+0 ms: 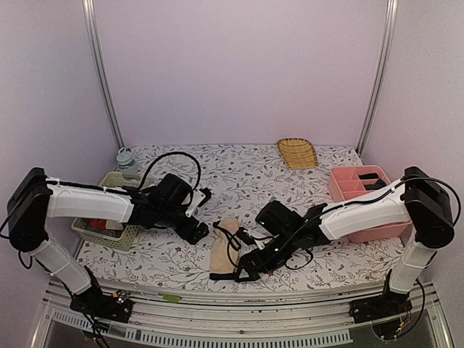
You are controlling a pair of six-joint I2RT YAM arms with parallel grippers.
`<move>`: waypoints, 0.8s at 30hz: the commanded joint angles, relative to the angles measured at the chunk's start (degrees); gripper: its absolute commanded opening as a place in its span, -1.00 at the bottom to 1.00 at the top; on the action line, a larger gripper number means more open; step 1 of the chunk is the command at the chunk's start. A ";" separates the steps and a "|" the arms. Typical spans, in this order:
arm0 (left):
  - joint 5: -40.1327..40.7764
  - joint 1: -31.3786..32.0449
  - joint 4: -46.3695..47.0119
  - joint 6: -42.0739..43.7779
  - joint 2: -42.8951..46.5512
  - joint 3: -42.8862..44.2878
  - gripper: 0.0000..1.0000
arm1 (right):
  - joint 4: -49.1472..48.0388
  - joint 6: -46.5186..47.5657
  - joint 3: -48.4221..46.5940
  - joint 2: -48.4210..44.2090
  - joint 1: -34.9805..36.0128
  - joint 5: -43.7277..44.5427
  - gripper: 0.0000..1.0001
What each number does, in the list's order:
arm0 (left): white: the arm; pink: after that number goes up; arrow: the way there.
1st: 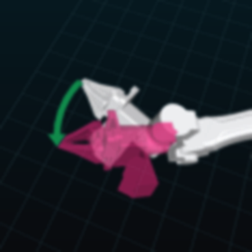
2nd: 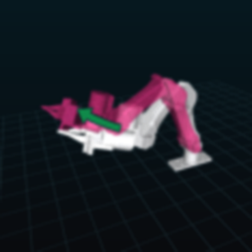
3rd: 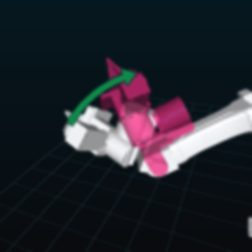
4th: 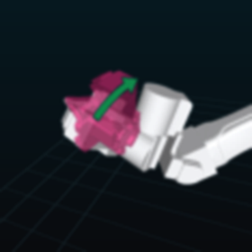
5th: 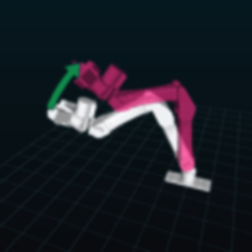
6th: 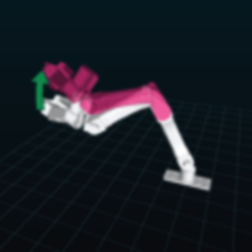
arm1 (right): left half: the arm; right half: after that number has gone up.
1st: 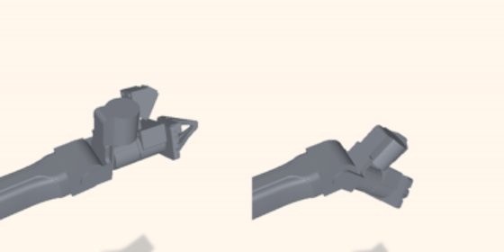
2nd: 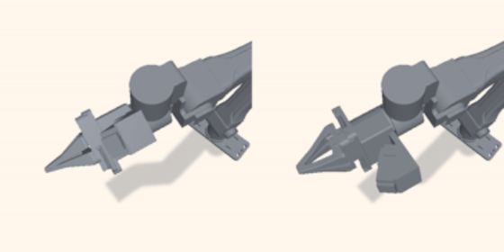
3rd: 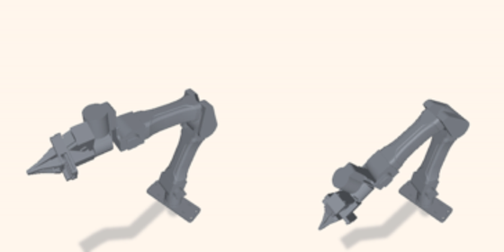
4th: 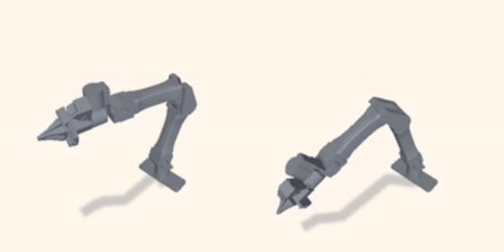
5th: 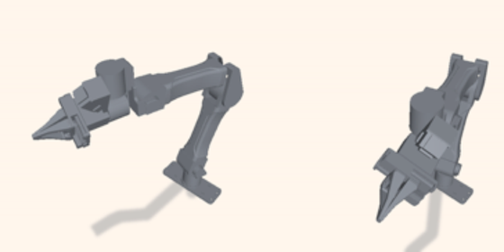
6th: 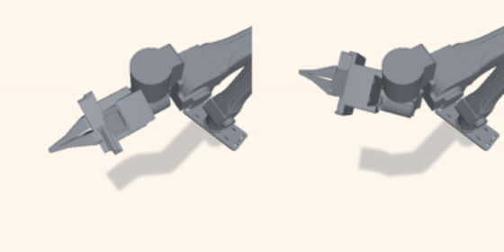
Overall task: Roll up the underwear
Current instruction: Rotate the underwear at the center of the board, then smooth out the underwear at the corner of the board.
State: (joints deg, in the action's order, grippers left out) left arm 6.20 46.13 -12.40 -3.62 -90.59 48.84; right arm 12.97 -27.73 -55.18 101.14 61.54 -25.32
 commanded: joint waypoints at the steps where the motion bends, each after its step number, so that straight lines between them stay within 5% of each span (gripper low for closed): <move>1: -7.81 -0.79 1.89 -0.63 9.71 -3.72 0.92 | 3.55 -3.68 0.90 -8.76 -0.55 3.26 0.98; 7: -14.31 -1.42 2.29 -3.01 18.72 -4.37 0.92 | -0.40 -3.36 -1.56 -20.81 -0.70 15.23 0.98; 11: -13.35 -2.38 -1.23 -2.93 17.51 -2.60 0.92 | -1.89 -5.49 -5.24 -17.73 -1.81 23.72 0.98; 16: -14.38 -4.08 -1.94 -4.54 11.73 1.29 0.77 | -6.52 -2.73 -11.03 -5.66 -7.44 -7.56 0.90; 24: -11.08 -4.77 -4.96 -2.97 -2.70 11.05 0.54 | -4.80 0.09 -12.93 3.62 -3.96 -14.01 0.69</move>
State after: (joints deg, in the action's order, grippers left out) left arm -6.70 42.33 -14.90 -7.46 -87.85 55.24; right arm 8.60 -29.39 -67.37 103.35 56.34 -32.08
